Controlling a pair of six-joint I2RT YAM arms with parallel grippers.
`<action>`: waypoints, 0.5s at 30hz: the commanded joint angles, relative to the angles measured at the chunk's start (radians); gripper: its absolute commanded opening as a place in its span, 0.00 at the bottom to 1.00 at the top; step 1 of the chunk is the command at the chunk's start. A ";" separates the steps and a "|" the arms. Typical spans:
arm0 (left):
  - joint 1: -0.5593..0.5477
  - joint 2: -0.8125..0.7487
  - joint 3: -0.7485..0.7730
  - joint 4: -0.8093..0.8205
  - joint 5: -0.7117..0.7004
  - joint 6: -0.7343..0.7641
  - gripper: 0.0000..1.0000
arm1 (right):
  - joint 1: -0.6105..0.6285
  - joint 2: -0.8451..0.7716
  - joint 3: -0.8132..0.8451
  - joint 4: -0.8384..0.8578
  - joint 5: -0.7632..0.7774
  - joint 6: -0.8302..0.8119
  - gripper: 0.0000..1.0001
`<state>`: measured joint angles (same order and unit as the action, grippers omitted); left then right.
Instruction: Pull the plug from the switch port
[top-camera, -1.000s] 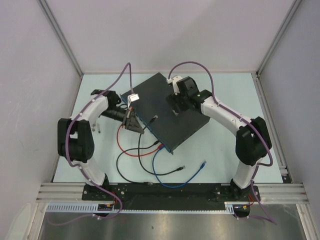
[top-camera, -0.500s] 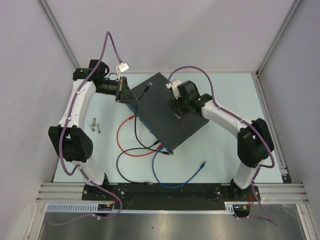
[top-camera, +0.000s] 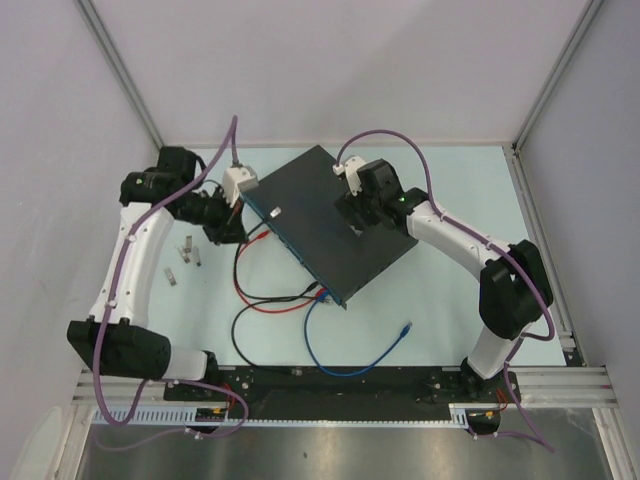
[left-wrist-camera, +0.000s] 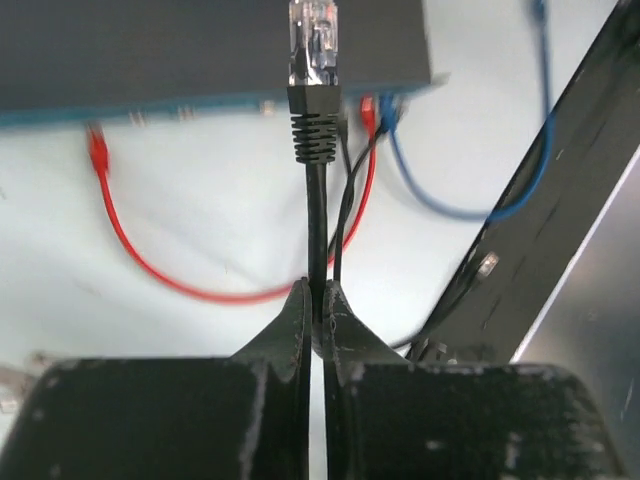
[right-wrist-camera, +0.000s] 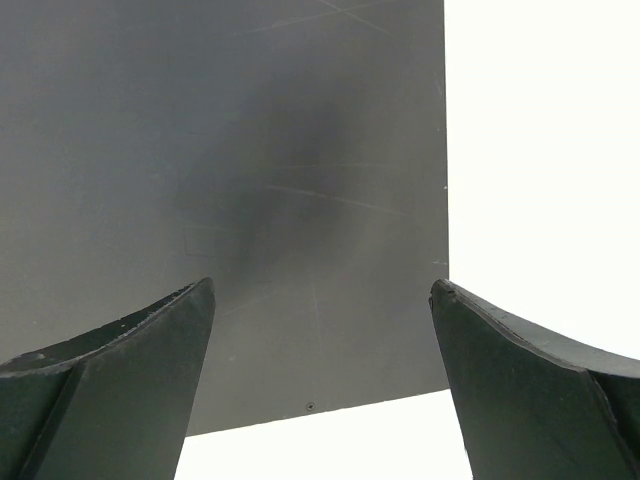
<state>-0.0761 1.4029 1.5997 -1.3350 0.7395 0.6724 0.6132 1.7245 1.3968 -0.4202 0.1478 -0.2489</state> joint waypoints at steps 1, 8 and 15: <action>-0.008 -0.071 -0.153 -0.133 -0.225 0.137 0.00 | 0.008 -0.029 -0.002 0.029 -0.010 -0.009 0.95; 0.018 -0.269 -0.169 -0.133 -0.318 0.243 0.00 | 0.017 -0.031 -0.005 0.029 -0.013 -0.020 0.95; 0.045 -0.380 -0.107 -0.130 -0.300 0.254 0.00 | 0.029 -0.016 -0.007 0.028 -0.030 -0.013 0.95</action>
<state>-0.0471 1.0378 1.4296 -1.3571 0.4160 0.8902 0.6312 1.7245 1.3895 -0.4202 0.1349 -0.2600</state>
